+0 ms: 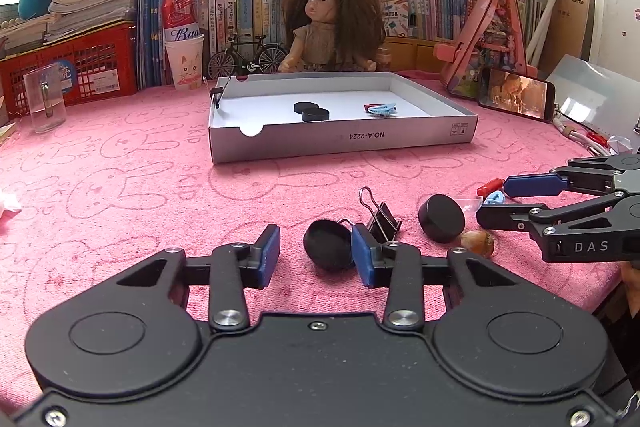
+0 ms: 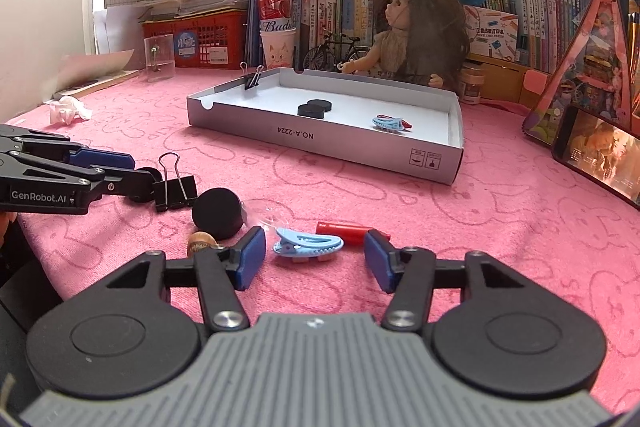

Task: Organize rigid objects
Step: 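Move the left tool to the open black lid while the right tool approaches a blue hair clip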

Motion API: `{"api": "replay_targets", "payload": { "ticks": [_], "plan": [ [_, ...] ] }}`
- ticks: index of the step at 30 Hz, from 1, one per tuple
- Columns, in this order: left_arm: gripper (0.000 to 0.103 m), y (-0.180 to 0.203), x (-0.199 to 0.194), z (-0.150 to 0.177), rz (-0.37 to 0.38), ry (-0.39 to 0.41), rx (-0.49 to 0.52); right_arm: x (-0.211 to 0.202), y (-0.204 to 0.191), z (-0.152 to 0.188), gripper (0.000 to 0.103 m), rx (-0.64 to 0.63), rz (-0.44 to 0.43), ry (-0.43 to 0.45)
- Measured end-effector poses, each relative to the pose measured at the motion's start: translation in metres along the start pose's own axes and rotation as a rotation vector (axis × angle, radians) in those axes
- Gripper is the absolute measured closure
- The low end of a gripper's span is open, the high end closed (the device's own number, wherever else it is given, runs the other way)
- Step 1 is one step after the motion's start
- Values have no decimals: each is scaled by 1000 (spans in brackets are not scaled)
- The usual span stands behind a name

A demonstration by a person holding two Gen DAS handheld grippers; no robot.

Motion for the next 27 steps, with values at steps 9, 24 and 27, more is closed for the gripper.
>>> {"api": "replay_targets", "payload": {
  "ticks": [9, 24, 27],
  "plan": [
    [66, 2, 0, 2, -17, 14, 13, -2, -5, 1, 49, 16, -16, 4],
    [66, 8, -3, 6, -24, 19, 54, -3, -4, 2, 51, 40, -11, 7],
    [66, 6, -2, 7, -27, 14, 44, -4, -4, 2, 52, 47, -11, 7]
  ]
}}
Point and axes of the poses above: each gripper's, at about its wrist camera, not at the fingertips, and x roughly the way its jaws point, y to its right, z to its underside, the point moved 7 cm from there along x, roughly the way its jaws point, and after that the axes turned 8 degrees about z, right-handed, at the moved point
